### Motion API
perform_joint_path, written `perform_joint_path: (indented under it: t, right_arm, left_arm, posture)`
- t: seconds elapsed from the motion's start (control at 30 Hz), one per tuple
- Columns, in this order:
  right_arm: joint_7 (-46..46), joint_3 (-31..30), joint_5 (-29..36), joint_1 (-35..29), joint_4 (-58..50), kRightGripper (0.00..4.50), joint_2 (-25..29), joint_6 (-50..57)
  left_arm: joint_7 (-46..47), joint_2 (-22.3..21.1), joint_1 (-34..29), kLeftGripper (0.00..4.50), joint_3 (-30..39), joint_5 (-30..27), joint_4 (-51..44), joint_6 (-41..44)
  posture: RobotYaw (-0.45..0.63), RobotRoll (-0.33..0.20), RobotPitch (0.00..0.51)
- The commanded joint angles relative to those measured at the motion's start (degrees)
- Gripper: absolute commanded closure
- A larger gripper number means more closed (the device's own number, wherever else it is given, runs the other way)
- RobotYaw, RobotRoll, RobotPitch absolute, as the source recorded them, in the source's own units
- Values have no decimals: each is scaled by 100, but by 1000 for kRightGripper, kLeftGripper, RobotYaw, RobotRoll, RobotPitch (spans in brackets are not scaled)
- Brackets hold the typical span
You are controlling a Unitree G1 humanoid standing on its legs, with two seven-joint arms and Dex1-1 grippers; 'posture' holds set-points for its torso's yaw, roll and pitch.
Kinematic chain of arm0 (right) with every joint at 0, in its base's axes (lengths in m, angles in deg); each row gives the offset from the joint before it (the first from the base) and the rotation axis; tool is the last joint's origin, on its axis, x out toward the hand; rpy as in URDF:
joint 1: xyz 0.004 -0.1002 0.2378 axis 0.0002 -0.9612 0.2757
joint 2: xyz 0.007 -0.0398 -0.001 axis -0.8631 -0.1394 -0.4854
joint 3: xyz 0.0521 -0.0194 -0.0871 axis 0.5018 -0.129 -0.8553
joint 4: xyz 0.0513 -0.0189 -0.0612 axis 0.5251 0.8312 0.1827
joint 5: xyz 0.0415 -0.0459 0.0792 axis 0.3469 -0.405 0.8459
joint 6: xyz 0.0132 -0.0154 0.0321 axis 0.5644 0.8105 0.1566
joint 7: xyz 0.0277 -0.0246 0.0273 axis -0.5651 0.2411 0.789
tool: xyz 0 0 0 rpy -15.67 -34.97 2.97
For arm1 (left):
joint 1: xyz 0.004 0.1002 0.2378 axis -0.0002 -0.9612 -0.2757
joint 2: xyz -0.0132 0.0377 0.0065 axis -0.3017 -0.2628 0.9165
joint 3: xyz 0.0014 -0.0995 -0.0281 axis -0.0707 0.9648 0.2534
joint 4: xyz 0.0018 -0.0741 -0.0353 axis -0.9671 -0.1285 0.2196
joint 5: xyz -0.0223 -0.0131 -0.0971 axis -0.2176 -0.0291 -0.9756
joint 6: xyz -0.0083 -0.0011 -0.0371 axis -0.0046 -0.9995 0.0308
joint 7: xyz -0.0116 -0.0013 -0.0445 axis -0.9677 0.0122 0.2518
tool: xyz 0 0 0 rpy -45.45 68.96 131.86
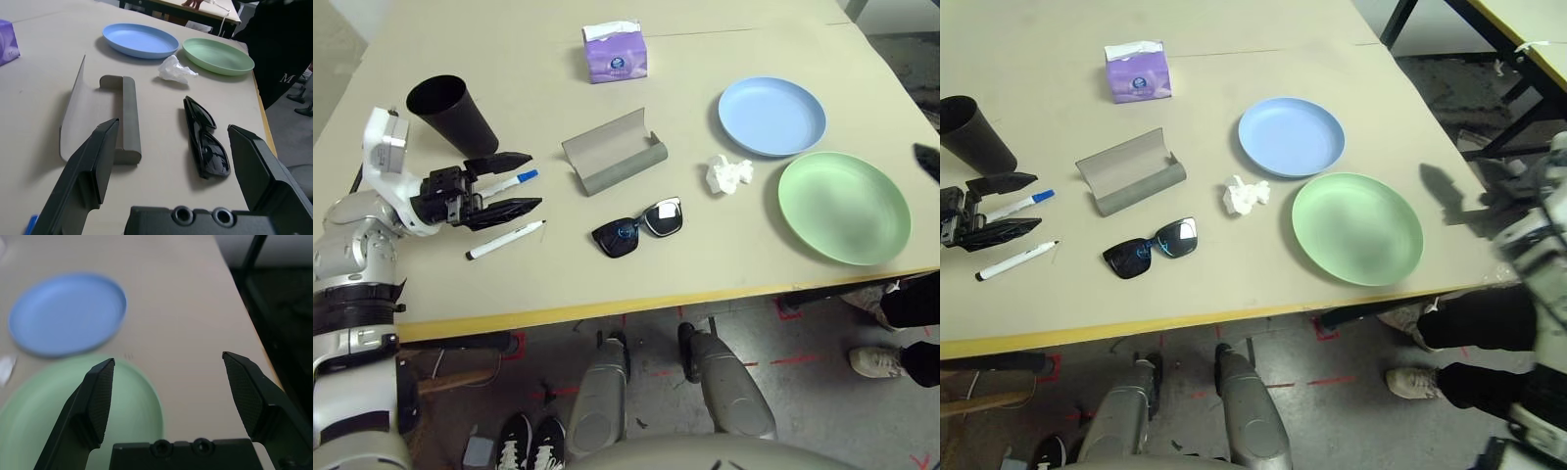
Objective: Organize and tidy the items on the table.
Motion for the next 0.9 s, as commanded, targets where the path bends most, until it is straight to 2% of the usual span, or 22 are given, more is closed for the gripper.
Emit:
perform_joint_path:
  t: [0.03,0.1,0.17,0.23,0.37,0.63,0.9]
  right_arm:
    - [464,541,65,-350,115,21,469,817]
    - [790,663,134,-613,118,21,821,1420]
    - [1145,747,354,-941,99,21,1239,2536]
    - [1318,780,520,-1003,87,21,1383,3167]
    - [1231,476,744,-796,-189,21,922,3713]
    - [684,-128,1323,-108,-242,21,114,3782]
    - [90,-365,1262,325,-68,21,-659,3782]
  left_arm:
    - [-72,27,-50,0,-31,109,135,-129]
    - [-92,36,-28,0,-37,138,200,-173]
    - [-106,45,-21,0,-39,157,229,-204]
    - [-102,53,-37,0,-34,158,210,-213]
    - [-76,106,-79,0,-34,177,239,-296]
    - [-20,34,-146,0,42,161,151,-293]
    - [85,-18,-283,0,120,115,-20,-273]
  posture:
    - [-339,0,286]
    - [-340,0,288]
    - [-338,0,293]
    - [-336,0,296]
    - [-330,0,294]
    - [-297,0,288]
    - [-268,0,281]
